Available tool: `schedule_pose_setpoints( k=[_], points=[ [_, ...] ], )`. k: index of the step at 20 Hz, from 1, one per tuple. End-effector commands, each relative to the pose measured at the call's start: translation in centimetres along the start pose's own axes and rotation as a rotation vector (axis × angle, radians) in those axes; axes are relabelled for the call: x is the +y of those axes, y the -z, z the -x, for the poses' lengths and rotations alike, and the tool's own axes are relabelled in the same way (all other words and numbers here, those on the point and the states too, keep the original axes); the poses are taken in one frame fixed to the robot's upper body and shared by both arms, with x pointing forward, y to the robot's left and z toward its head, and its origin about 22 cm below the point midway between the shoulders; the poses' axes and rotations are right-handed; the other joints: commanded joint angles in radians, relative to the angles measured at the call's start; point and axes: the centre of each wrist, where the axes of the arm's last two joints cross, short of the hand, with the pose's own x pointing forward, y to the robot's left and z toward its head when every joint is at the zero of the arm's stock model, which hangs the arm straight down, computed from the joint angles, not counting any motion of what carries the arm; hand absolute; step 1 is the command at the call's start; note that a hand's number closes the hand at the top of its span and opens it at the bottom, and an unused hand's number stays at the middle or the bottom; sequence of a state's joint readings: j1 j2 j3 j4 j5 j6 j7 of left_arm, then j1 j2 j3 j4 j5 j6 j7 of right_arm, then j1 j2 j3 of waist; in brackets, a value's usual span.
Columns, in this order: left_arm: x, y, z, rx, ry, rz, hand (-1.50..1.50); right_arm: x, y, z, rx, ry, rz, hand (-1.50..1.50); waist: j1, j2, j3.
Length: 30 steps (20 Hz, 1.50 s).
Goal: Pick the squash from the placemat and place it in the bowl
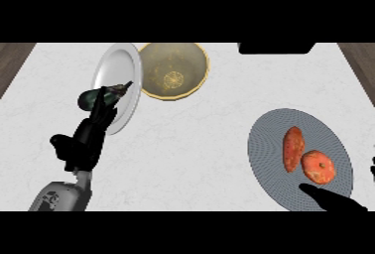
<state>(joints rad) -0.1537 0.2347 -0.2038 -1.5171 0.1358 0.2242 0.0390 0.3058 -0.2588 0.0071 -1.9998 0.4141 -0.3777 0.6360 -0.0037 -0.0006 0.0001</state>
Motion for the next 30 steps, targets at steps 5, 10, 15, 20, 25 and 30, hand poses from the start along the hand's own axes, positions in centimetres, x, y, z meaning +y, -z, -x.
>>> schedule_pose_setpoints(
  k=[5,10,15,20,25,30],
  points=[
    [-2.9,0.0,-0.4,0.014,-0.012,0.006,0.0,0.8,-1.2,0.9,-0.066,0.11,0.004,-1.5,-0.001,0.0,0.0],
    [-1.6,1.2,1.0,0.006,0.001,0.004,0.0,2.6,0.4,2.5,-0.035,0.132,-0.028,-1.5,0.0,0.001,0.0],
    [0.9,0.0,0.3,0.005,0.0,0.02,0.0,2.7,1.1,3.5,-0.016,0.18,-0.03,-1.5,0.002,0.0,0.0],
    [0.7,-1.3,1.0,-0.014,0.006,0.017,0.0,2.6,2.8,6.3,-0.007,0.206,-0.026,-1.5,0.003,0.0,0.0],
    [-1.4,-0.2,0.7,-0.019,-0.006,0.005,0.0,4.8,4.4,5.8,-0.002,0.21,-0.023,-1.5,0.003,0.001,0.0],
    [0.2,-0.8,0.3,0.022,-0.01,0.015,0.0,4.6,4.8,8.2,0.06,0.061,0.043,-1.5,0.007,0.001,0.0]
  ],
)
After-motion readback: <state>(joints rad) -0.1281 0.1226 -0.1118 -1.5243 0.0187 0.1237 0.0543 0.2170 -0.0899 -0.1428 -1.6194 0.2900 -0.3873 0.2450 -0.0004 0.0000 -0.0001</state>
